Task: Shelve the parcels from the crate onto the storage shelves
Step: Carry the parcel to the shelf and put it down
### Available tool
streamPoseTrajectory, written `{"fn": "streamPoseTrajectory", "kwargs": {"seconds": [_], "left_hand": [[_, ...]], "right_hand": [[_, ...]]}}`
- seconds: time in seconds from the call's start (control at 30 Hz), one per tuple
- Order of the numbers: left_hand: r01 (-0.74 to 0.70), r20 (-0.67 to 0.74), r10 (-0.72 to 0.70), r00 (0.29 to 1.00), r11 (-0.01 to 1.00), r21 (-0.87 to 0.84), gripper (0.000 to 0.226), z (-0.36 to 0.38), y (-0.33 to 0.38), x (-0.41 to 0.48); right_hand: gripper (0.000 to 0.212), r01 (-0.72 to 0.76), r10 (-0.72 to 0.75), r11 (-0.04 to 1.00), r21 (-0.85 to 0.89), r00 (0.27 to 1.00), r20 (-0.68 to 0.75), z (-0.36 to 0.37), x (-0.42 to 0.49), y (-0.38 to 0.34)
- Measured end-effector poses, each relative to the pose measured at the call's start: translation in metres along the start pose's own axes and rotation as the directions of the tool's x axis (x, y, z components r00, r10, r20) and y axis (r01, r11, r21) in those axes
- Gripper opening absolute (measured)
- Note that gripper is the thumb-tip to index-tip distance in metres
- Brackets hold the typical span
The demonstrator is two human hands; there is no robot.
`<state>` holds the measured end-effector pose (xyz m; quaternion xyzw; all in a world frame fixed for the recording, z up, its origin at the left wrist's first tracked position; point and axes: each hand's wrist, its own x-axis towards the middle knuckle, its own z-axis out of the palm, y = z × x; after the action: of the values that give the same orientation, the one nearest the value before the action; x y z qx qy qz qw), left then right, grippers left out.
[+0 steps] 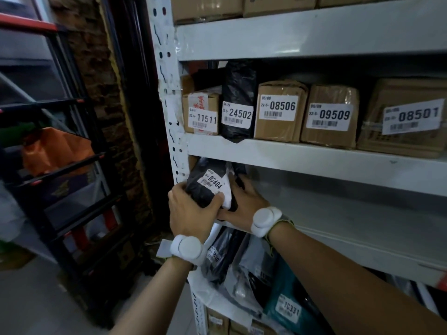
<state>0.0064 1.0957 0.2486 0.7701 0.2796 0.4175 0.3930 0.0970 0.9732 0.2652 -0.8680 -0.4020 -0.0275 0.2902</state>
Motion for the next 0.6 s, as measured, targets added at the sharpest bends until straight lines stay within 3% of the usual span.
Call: {"fn": "streamPoseTrajectory", "kwargs": {"seconds": [0.07, 0.23, 0.33, 0.5, 0.6], "left_hand": [[-0.011, -0.019, 0.011, 1.000, 1.000, -0.020, 0.093, 0.001, 0.005, -0.003], [0.085, -0.011, -0.089, 0.996, 0.974, -0.212, 0.095, 0.006, 0.015, -0.001], [0.073, -0.010, -0.080, 0.997, 0.954, -0.292, 0.086, 0.006, 0.013, -0.001], [0.103, 0.025, -0.100, 0.995, 0.956, -0.276, 0.065, 0.001, 0.007, 0.000], [0.141, 0.022, -0.142, 0.990, 0.931, -0.338, 0.054, -0.009, 0.011, 0.002]], "right_hand": [[0.105, 0.006, -0.006, 0.999, 0.035, 1.000, -0.019, 0.006, 0.003, 0.004], [0.080, -0.050, 0.076, 0.908, 0.416, 0.996, -0.045, 0.004, 0.000, 0.009], [0.076, -0.103, 0.118, 0.917, 0.386, 0.993, -0.016, -0.001, 0.000, 0.007], [0.071, -0.091, 0.080, 0.956, 0.278, 0.995, 0.052, -0.009, -0.001, 0.002], [0.071, -0.139, 0.144, 0.922, 0.361, 0.989, 0.012, -0.008, -0.001, 0.003]]}}
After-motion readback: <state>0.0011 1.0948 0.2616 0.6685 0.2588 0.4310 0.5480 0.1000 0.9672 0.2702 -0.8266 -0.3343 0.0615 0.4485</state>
